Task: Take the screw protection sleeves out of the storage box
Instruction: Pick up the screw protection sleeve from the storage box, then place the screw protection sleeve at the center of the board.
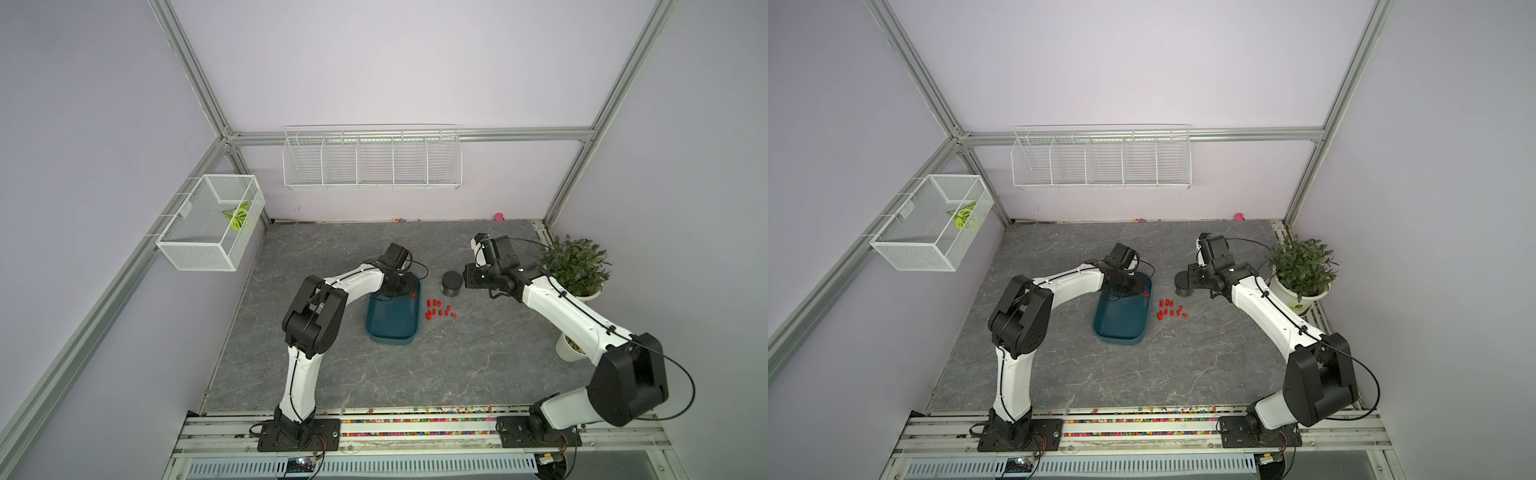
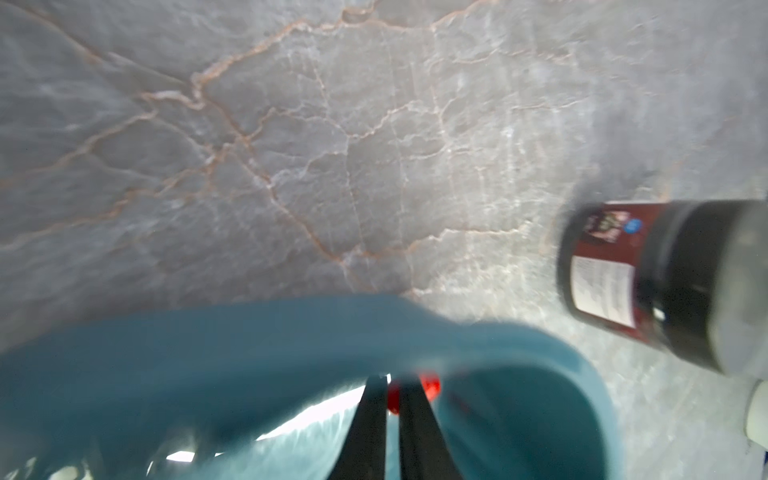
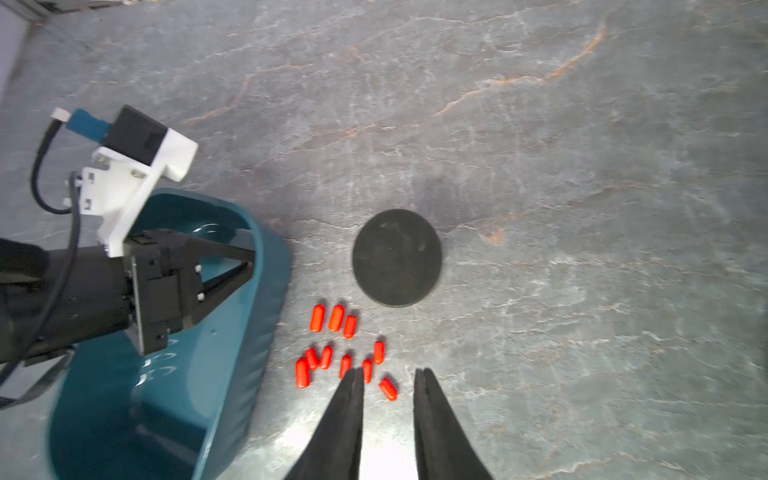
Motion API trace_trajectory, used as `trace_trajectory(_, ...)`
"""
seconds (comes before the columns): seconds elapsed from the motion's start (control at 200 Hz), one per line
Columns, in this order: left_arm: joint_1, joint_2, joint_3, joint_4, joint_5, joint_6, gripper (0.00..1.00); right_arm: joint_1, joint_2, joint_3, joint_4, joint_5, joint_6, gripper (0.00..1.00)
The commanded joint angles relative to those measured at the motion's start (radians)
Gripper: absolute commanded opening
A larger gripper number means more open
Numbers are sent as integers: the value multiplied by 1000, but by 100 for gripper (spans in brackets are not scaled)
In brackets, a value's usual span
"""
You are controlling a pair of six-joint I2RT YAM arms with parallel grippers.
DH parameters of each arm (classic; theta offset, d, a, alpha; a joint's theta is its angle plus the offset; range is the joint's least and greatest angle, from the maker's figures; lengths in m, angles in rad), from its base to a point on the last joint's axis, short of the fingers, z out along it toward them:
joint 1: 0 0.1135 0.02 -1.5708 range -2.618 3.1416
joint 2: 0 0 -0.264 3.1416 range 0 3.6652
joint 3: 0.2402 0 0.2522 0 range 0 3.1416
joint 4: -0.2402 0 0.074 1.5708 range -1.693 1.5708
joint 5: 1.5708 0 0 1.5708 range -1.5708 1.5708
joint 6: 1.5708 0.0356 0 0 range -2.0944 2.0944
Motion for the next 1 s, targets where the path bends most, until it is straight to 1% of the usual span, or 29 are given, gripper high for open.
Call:
trace_trajectory(0.0,-7,-80,-25,18,-12,14,13,-3,25,19,26,-113,12,26)
trace_trajectory(0.1,-7,-117,-44,24,-7,8,13,-2,38,22,31,-165,15,26)
trace_trajectory(0.245,-7,-189,-75,40,8,-8,13,-3,20,7,31,-179,17,26)
trace_trajectory(0.325,-7,-230,-87,42,17,-14,13,-4,10,3,31,-208,16,26)
trace_trajectory(0.425,-7,-263,-87,37,38,-20,13,-5,1,-6,36,-261,16,26)
trace_trajectory(0.495,-7,-279,-76,29,61,-29,13,-5,-11,-19,31,-274,18,26)
trace_trajectory(0.665,-35,-301,-57,24,76,-37,14,-17,-63,-93,50,-242,30,27)
trace_trajectory(0.795,-66,-281,-36,26,67,-32,14,-42,-107,-167,110,-217,62,27)
trace_trajectory(0.995,-107,-239,-8,27,43,-25,14,-50,-204,-254,171,-109,76,27)
